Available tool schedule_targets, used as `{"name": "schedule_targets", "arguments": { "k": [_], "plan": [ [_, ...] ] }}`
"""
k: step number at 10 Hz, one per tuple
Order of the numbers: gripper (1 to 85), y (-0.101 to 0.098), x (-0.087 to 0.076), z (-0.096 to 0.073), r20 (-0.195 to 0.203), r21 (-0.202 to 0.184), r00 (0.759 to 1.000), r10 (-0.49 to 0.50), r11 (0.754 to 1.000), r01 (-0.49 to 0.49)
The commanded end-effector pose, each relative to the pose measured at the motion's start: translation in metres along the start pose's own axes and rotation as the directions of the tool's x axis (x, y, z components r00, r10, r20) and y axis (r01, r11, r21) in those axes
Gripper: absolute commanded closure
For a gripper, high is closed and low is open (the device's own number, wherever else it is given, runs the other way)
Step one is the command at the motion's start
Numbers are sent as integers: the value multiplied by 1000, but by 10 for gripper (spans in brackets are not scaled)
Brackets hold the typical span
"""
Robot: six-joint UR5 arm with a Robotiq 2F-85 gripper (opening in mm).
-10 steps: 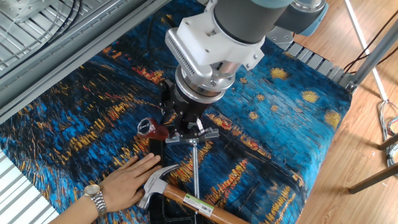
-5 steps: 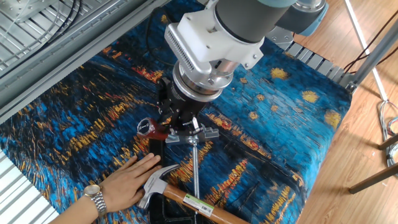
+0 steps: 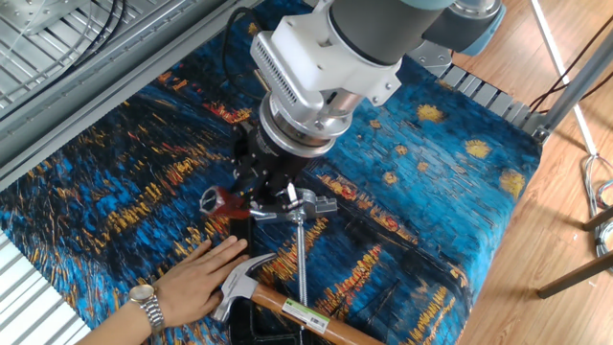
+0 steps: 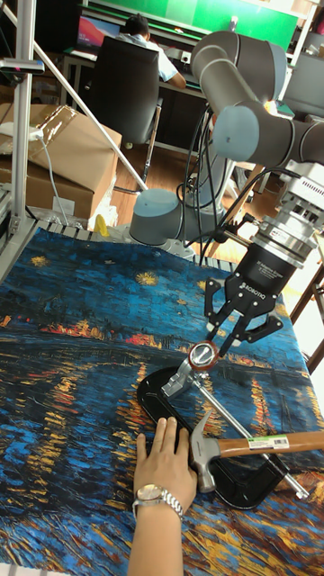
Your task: Push down the lever
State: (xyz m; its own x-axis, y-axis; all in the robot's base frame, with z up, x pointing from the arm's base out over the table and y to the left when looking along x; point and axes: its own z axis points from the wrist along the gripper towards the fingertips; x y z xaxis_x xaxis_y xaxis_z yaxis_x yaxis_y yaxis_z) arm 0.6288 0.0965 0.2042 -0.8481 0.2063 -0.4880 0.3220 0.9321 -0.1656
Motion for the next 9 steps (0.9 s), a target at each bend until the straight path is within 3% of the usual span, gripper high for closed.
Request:
{"name": "schedule_targets", "arguments": {
  "k": [1, 4, 5, 6, 9],
  "plan": [
    [567, -2, -6, 11, 37, -1, 999, 14, 1000, -14],
    [577, -15, 1, 23, 30, 23, 999, 11, 1000, -12],
    [577, -25, 10, 25, 1, 61, 1000, 25, 998, -25],
    [580, -40, 15, 22, -16, 123, 999, 31, 992, -28],
    [580, -25, 27, 20, -70, 79, 994, 80, 994, -74]
  ]
}}
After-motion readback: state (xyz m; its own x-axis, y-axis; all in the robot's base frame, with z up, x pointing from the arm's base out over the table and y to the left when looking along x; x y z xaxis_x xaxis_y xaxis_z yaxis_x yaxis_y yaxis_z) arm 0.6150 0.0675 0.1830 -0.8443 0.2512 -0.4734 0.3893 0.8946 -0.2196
